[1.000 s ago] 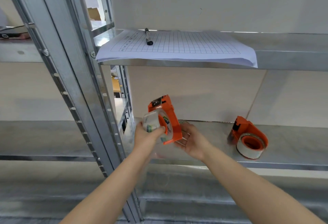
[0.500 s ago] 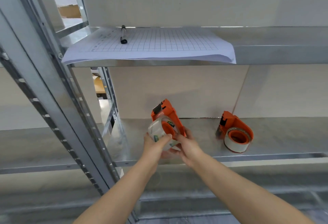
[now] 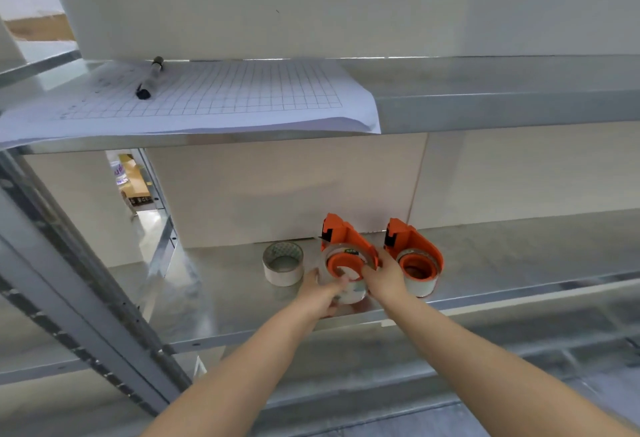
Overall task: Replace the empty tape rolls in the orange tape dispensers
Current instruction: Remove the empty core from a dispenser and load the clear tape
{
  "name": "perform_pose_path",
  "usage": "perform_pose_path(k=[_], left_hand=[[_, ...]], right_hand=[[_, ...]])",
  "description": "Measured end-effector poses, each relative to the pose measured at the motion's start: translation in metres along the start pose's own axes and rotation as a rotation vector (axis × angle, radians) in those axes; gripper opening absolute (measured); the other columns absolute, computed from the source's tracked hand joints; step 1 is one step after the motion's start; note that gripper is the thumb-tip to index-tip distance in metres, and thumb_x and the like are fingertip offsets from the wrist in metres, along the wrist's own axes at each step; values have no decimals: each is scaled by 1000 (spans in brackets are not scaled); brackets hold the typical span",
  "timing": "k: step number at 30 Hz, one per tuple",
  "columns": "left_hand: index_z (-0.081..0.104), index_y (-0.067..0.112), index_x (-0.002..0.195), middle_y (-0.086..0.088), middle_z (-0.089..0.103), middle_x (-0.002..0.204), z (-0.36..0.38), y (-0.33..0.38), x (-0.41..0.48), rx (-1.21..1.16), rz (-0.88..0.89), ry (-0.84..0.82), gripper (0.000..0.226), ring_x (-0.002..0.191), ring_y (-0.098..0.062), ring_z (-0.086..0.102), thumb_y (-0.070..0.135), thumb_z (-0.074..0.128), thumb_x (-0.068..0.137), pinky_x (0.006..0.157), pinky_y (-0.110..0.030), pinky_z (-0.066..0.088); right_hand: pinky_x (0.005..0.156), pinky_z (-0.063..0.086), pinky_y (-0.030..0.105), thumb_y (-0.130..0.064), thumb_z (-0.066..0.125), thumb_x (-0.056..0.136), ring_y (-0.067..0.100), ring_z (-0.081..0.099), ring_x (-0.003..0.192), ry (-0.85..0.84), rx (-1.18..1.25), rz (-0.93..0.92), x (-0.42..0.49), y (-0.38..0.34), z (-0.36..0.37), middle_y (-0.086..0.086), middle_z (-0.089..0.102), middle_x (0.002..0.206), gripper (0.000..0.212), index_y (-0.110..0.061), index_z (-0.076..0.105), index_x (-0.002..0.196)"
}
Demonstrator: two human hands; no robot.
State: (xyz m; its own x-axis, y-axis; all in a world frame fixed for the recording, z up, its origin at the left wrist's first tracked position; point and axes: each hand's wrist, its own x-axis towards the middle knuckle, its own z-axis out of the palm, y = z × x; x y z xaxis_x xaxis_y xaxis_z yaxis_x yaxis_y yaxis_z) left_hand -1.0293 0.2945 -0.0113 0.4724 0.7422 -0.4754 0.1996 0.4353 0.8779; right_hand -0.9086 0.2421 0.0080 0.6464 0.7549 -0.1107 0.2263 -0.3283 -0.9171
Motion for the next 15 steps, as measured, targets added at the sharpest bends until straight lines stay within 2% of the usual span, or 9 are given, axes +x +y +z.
perform_pose_path(k=[3,6,9,12,15], left_hand=[[14,15,148,-10,38,148,6,-3,5,109,-16,5,88,111,-25,57,36,68,81,88,-34,50],[28,13,144,-11,47,142,8,-6,8,299,-3,50,78,121,-28,53,42,65,82,102,-42,45],[41,14,133,-9,57,130,9,-11,8,384,30,62,59,114,-26,57,41,62,85,99,-40,47],[43,16,130,-9,61,121,10,-15,10,421,56,98,55,108,-27,60,41,62,84,95,-40,48],[45,18,128,-3,55,115,11,-21,14,546,84,120,54,122,-28,47,47,59,84,102,-37,41]], right_hand=[[87,44,30,-4,51,85,30,60,102,1,-15,18,6,14,-1,13,65,107,27,-9,58,111],[86,40,27,0,49,84,29,58,105,17,-14,25,8,24,0,10,65,107,32,-10,57,114],[84,39,24,5,49,82,27,59,105,-24,-9,14,7,31,1,3,62,100,41,-13,56,118],[85,39,24,1,50,84,27,58,110,-17,-90,9,8,35,3,7,63,113,45,-16,51,126],[87,42,28,-2,50,85,28,58,112,-21,-133,5,10,38,4,8,62,120,47,-17,47,130]])
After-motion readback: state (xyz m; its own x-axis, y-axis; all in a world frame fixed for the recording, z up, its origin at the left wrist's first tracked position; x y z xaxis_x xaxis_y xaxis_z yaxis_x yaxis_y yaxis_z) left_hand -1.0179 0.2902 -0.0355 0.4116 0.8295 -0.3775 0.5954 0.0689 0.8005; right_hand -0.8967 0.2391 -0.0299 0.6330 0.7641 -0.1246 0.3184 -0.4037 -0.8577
